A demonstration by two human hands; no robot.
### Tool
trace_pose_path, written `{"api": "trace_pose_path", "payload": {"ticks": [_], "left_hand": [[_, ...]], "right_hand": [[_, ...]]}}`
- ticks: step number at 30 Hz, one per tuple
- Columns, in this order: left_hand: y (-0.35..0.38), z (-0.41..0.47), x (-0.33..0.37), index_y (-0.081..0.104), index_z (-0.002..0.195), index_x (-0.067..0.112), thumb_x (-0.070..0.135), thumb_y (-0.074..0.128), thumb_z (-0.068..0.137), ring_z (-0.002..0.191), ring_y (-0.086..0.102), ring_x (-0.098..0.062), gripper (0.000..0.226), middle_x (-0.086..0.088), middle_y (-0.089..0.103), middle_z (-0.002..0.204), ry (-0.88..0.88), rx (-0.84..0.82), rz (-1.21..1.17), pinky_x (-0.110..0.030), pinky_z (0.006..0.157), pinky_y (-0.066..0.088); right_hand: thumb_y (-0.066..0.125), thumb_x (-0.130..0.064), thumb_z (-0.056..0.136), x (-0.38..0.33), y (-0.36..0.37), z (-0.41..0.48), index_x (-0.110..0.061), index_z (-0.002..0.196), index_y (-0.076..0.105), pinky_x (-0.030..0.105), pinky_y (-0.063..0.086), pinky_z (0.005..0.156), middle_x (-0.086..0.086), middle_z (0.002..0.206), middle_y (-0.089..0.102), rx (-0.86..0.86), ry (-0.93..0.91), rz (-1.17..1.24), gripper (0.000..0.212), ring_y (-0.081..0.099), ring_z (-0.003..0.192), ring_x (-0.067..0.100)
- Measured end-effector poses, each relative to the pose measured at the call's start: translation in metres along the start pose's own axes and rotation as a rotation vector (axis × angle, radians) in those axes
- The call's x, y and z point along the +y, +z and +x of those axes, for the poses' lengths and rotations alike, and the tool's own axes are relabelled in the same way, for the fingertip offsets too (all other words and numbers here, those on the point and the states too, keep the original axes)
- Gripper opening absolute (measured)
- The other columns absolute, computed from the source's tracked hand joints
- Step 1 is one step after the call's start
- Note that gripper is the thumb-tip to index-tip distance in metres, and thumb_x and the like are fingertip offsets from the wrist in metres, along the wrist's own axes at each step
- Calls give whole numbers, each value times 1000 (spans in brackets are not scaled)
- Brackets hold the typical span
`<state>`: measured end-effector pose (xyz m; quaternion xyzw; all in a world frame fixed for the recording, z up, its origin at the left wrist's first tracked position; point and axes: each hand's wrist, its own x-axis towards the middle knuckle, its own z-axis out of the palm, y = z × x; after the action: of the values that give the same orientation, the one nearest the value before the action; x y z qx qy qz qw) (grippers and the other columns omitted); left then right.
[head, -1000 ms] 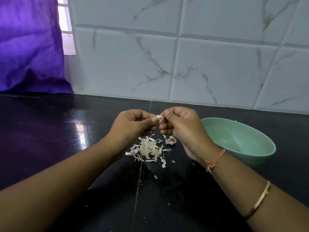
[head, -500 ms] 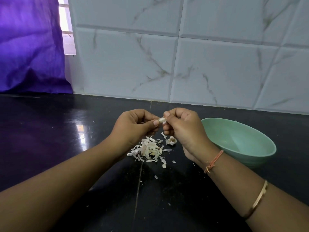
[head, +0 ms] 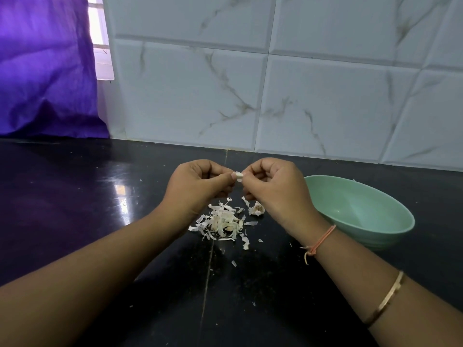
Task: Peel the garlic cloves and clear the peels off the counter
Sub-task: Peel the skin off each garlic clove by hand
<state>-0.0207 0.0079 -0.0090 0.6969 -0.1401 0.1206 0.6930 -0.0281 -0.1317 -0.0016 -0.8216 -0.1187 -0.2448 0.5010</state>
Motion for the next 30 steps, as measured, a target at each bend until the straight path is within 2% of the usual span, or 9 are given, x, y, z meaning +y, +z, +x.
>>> {"api": "trace_pose_path", "payload": {"ticks": [4,5,8,10,15,18,21,25,30], "left_hand": [[2,-2,3,69,73,5,6,71,75,56,60,-6,4,-3,66,60,12,19,-28,-19,61,54],[2,-2,3,69,72,5,6,71,76,56,60,-6,4,-3,67,60,17,29,-26,-19,61,54],[1,-2,1,69,73,6,6,68,79,59,62,-8,6,-6,68,64,33,41,-25,-20,62,55],[1,-1,1,69,75,7,6,67,80,60,62,-8,5,-5,68,64,32,35,-44,-19,62,55],[1,-1,1,68,77,4,3,64,81,60,63,-8,6,-2,69,63,47,-3,-80,-18,62,55],[1,-1,1,68,78,4,0,62,83,58,63,-6,9,0,69,61,69,-16,-63,-15,59,52],[0,0,0,68,79,3,-1,60,83,57,62,-5,9,1,68,59,73,-20,-62,-15,60,53],[0,0,-1,68,80,4,-1,60,84,58,62,-5,10,0,68,60,79,-23,-53,-16,62,53],[-2,3,0,67,79,7,0,58,86,57,60,-3,13,3,67,59,54,-2,-108,-14,60,52]], "right_hand": [[66,-16,80,-1,1,-2,-13,72,67,15,46,54,-8,54,59,28,-148,-156,9,55,52,5],[65,-15,80,-1,1,-2,-13,72,67,15,43,52,-9,53,56,32,-185,-195,9,53,52,5],[63,-14,80,0,1,-2,-10,74,67,29,47,58,-5,58,57,31,-275,-299,8,52,56,11],[61,-13,80,1,2,-1,-8,74,66,33,48,60,-2,63,59,32,-307,-333,9,54,60,17],[58,-16,80,3,0,0,-8,70,65,28,41,55,-12,52,47,33,-317,-308,14,45,51,9],[57,-17,79,4,0,0,-8,69,65,24,34,50,-11,46,44,29,-284,-273,15,41,45,9],[58,-13,81,3,-1,-1,-7,70,66,28,43,48,-2,49,56,7,-250,-207,15,49,46,14],[58,-13,83,3,1,-1,-6,72,67,42,53,58,9,59,65,7,-200,-124,15,63,58,28],[54,-7,84,0,4,-4,-9,70,64,43,56,62,4,58,66,-10,-120,3,17,64,54,15]]}}
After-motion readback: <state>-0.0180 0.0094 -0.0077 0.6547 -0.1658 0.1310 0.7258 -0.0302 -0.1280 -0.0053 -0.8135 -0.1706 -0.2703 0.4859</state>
